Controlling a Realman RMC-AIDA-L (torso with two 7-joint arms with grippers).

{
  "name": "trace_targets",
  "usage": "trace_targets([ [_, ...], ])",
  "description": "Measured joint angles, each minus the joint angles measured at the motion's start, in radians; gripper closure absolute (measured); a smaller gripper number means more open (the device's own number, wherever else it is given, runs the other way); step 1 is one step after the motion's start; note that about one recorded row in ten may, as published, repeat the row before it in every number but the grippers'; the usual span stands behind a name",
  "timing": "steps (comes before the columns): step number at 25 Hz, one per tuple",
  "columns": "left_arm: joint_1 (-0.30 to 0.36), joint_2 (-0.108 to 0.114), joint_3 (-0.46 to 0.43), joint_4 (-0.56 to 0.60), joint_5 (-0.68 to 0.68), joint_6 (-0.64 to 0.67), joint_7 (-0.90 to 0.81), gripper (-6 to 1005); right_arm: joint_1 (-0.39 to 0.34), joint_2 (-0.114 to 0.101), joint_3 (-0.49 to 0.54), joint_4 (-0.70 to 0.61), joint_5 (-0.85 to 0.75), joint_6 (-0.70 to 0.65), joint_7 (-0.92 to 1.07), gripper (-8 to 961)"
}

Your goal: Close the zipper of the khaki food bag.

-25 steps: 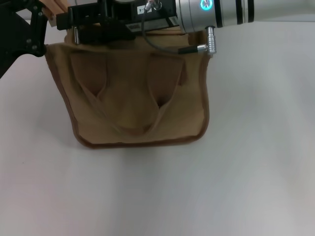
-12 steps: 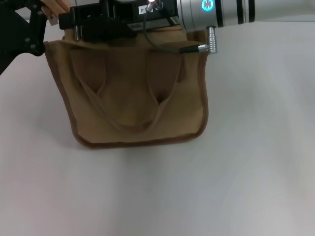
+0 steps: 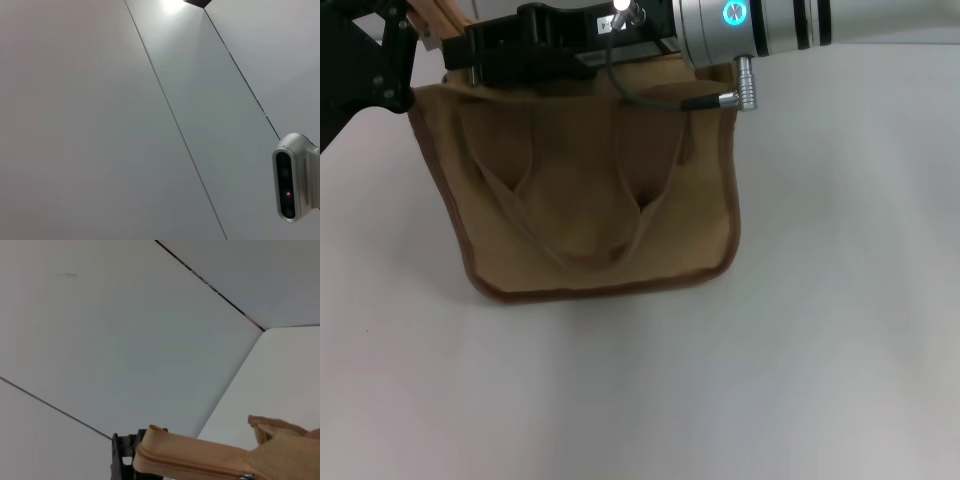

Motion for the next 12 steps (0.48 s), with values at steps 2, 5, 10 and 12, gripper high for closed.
trace_targets([
  [2,0.000,0.000,0.000,0.000,-0.001,0.001,0.000,952,0.000,0.000,-0.001,0.000,-0.001,0.001,0.000,262],
  [5,0.000,0.000,0.000,0.000,-0.001,0.002,0.000,951,0.003,0.000,-0.004,-0.001,-0.001,0.004,-0.010,349],
  [10,0.000,0.000,0.000,0.000,-0.001,0.002,-0.001,950,0.005,-0.002,-0.015,-0.005,-0.001,0.019,-0.037,473],
  [12,0.001,0.000,0.000,0.000,0.001,0.003,-0.001,950,0.006,-0.002,-0.016,-0.007,-0.001,0.023,-0.047,471],
])
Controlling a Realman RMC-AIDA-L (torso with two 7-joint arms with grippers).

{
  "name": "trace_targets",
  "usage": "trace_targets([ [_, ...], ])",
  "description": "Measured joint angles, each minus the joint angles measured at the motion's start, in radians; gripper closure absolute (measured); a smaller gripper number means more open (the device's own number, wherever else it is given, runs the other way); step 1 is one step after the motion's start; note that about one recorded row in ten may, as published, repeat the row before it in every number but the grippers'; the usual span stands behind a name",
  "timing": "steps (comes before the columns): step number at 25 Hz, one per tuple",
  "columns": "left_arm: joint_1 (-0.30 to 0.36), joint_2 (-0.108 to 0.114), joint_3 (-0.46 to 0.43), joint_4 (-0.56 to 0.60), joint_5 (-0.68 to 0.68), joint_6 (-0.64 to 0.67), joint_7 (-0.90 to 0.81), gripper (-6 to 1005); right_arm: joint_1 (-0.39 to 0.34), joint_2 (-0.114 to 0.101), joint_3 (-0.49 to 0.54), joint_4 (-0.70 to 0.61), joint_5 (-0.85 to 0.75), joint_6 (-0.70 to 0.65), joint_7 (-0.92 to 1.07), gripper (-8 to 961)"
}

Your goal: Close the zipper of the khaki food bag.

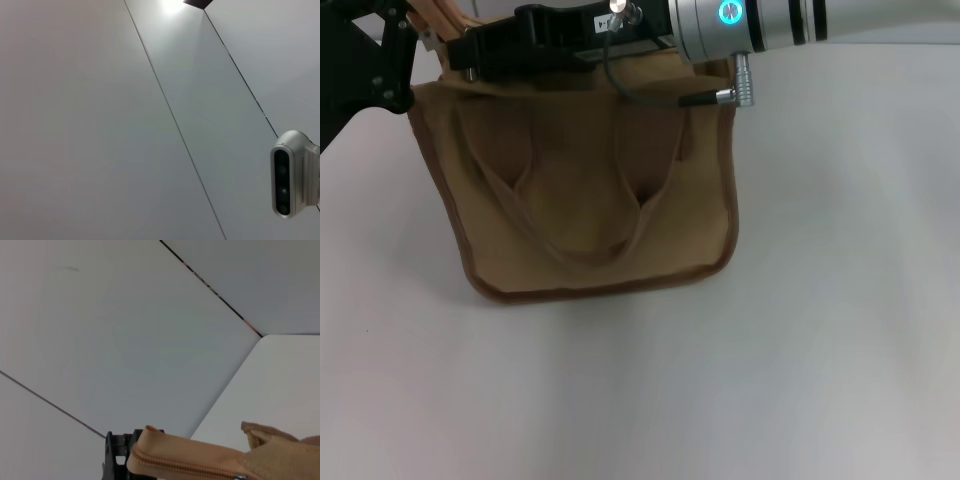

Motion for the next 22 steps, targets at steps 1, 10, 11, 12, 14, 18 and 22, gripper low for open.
trace_targets([
  [1,0.000,0.000,0.000,0.000,0.001,0.000,0.000,950,0.000,0.000,-0.001,-0.002,0.000,0.001,-0.004,470],
  [10,-0.003,-0.002,0.024,0.000,-0.003,0.002,0.000,948,0.003,0.001,-0.020,-0.023,0.000,0.005,-0.017,469],
  [11,-0.003,-0.002,0.024,0.000,-0.003,0.002,-0.002,948,0.003,0.001,-0.024,-0.025,0.000,0.009,-0.017,468],
  [12,-0.003,-0.002,0.024,0.000,-0.003,0.002,-0.004,948,0.003,0.002,-0.029,-0.025,0.000,0.014,-0.017,468],
  [14,-0.004,-0.001,0.021,0.000,-0.002,0.001,-0.015,948,0.002,0.002,-0.039,-0.024,0.000,0.024,-0.018,468],
  [18,-0.004,0.000,0.018,0.000,-0.002,0.001,-0.020,947,-0.001,0.002,-0.041,-0.031,0.000,0.025,-0.019,468],
  [22,-0.004,0.000,0.022,0.000,-0.002,0.006,-0.023,947,-0.006,0.002,-0.041,-0.044,0.000,0.024,-0.019,468],
])
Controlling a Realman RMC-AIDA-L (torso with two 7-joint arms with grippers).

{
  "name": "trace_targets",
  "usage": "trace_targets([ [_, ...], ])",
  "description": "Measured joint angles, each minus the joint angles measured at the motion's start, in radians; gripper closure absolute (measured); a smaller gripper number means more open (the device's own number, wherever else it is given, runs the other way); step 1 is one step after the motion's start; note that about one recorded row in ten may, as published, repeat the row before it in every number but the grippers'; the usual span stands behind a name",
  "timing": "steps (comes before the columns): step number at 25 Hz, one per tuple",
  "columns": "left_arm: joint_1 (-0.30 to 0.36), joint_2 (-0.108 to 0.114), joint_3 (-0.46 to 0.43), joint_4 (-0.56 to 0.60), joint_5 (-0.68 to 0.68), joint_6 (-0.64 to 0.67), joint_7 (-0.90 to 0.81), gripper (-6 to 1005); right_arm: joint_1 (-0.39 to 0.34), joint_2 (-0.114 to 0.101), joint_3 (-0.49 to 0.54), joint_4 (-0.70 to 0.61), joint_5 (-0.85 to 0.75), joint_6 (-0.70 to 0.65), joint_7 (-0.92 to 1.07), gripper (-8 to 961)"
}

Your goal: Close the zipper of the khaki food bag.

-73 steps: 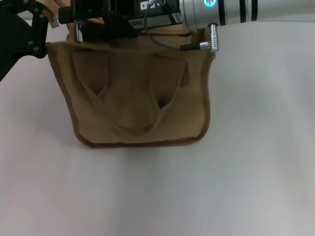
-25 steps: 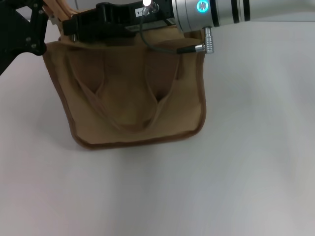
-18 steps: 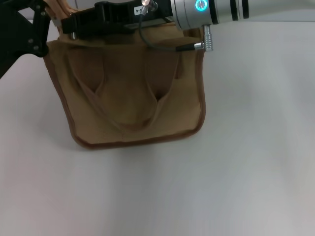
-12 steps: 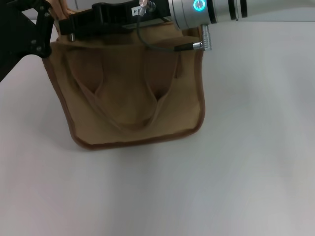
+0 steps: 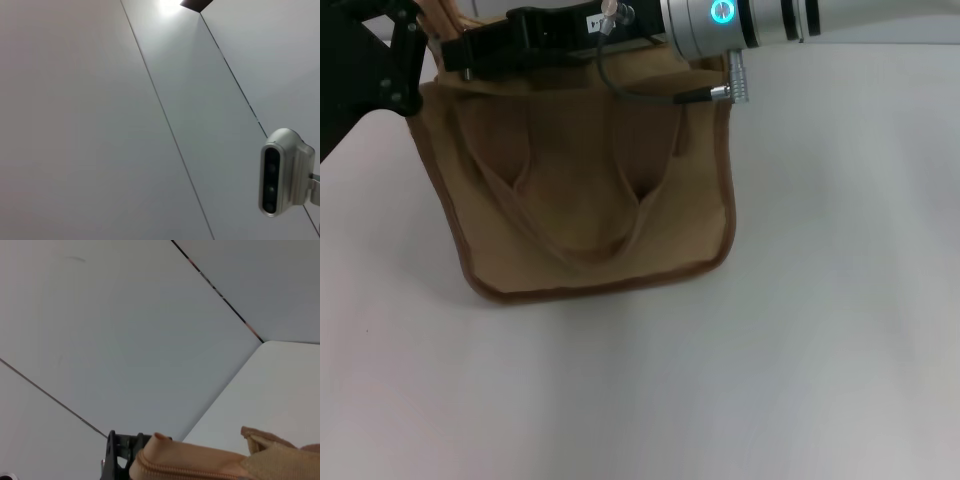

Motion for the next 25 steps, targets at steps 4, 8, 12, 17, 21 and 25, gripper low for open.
trace_targets([
  [4,0.000,0.000,0.018,0.000,0.002,0.008,0.005,946,-0.001,0.000,-0.003,-0.001,0.000,0.001,-0.001,469],
  [8,-0.002,0.000,0.025,0.000,0.001,0.008,0.000,945,0.002,0.000,-0.022,-0.001,0.001,0.010,-0.001,468],
  [12,-0.003,0.000,0.018,0.000,-0.003,0.009,-0.001,945,0.006,0.000,-0.025,0.000,0.000,0.020,-0.001,489],
  [17,-0.002,0.000,0.017,0.000,-0.020,0.001,-0.001,944,0.006,0.001,-0.027,0.000,0.000,0.023,-0.001,543],
  [21,0.002,0.000,0.016,0.000,-0.028,0.002,-0.001,943,0.002,0.001,-0.027,-0.002,0.000,0.025,-0.001,594],
  [25,0.003,0.000,0.016,0.000,-0.028,0.001,-0.002,943,0.002,0.001,-0.033,-0.002,0.000,0.027,-0.001,672],
])
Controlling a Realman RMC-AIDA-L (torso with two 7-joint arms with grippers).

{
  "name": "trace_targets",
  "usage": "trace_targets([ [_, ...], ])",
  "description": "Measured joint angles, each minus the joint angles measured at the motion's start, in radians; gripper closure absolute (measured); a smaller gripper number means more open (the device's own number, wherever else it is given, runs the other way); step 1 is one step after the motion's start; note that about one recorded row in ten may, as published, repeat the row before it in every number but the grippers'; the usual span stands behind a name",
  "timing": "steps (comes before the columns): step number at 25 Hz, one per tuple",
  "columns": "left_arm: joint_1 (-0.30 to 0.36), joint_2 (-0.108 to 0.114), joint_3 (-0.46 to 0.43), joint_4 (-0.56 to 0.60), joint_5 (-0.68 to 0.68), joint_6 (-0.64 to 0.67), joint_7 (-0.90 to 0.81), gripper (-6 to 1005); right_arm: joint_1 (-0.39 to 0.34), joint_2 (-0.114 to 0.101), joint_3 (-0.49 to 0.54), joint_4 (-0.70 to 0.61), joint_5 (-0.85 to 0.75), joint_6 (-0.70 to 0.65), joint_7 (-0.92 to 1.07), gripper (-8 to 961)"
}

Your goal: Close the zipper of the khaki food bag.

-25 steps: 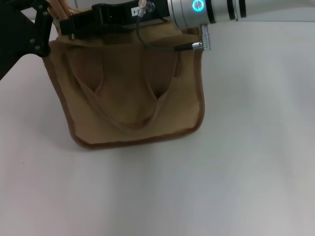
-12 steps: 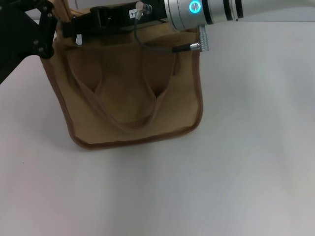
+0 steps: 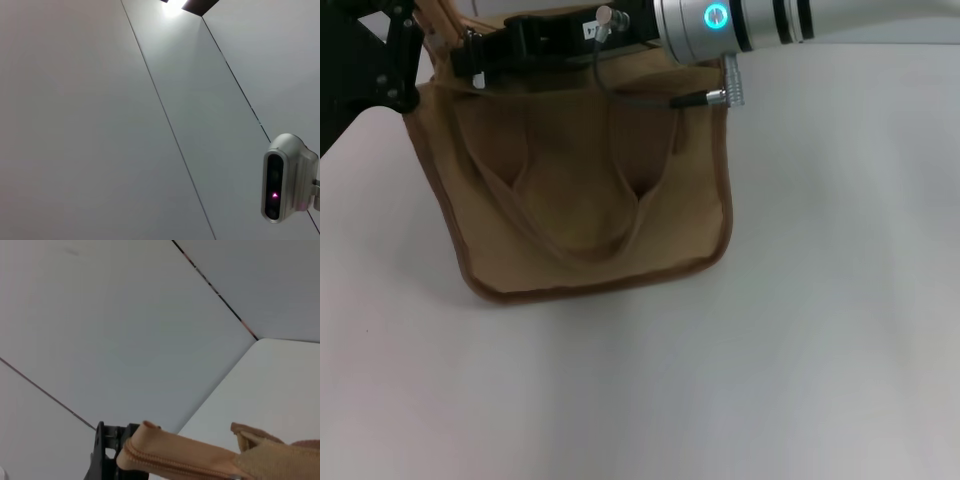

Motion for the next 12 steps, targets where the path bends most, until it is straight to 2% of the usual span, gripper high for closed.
trace_targets([
  [3,0.001,0.000,0.000,0.000,0.000,-0.003,0.000,942,0.002,0.000,-0.010,-0.001,0.000,0.001,0.000,751],
  [12,0.010,0.001,-0.033,-0.001,-0.002,-0.012,0.000,941,-0.019,0.000,-0.015,-0.027,0.000,-0.004,-0.012,820],
])
